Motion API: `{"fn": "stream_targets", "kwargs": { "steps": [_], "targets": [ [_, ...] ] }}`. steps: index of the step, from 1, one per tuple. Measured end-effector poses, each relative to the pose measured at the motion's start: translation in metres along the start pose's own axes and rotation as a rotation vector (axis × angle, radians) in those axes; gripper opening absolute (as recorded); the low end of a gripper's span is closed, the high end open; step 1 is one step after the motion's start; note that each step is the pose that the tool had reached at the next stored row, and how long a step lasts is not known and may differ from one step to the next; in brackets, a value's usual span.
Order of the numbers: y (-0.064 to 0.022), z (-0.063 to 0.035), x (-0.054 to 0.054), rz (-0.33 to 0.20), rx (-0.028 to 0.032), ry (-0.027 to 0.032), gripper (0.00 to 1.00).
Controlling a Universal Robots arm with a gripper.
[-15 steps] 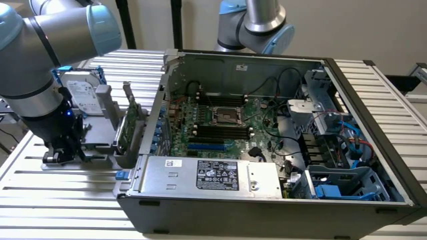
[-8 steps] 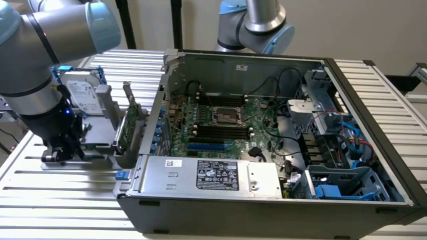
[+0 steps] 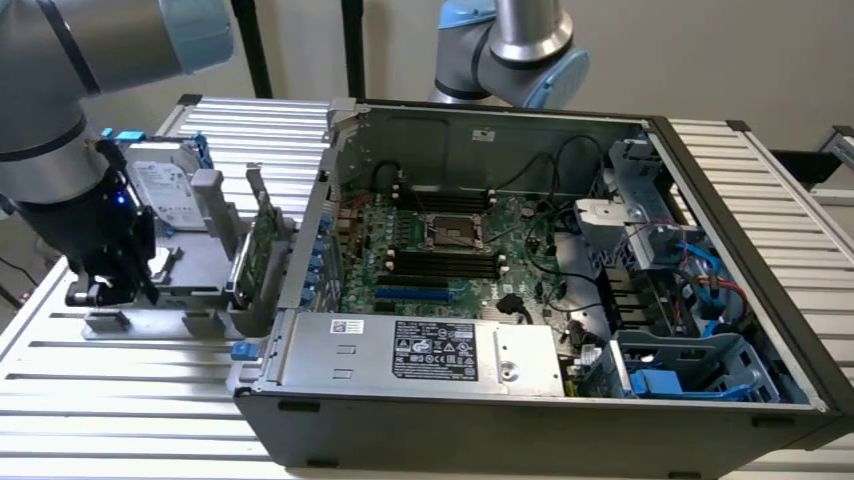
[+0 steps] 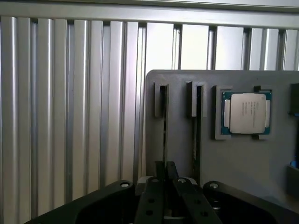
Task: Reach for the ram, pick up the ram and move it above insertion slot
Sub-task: 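Pick up the ram and move it above insertion slot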
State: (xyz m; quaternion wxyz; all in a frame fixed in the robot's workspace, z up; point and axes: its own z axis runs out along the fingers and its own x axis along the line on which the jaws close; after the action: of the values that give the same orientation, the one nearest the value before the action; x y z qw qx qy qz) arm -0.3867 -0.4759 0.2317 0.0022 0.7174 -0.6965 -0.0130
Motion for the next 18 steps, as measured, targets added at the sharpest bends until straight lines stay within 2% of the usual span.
{"fn": "stream_targets", "kwargs": {
  "steps": [8,11,13,18],
  "targets": [
    [0.0002,-0.0364,-0.001,0.0,-0.0001,0.0001,0.14],
    [-0.0035,-0.0502,-0.001,0.0,0.0,0.0,0.14],
    [-0.0099,-0.0593,-0.001,0.0,0.0003,-0.0004,0.14],
    [-0.0319,-0.0825,0.0,0.0,0.0001,-0.0068,0.14]
  ]
}}
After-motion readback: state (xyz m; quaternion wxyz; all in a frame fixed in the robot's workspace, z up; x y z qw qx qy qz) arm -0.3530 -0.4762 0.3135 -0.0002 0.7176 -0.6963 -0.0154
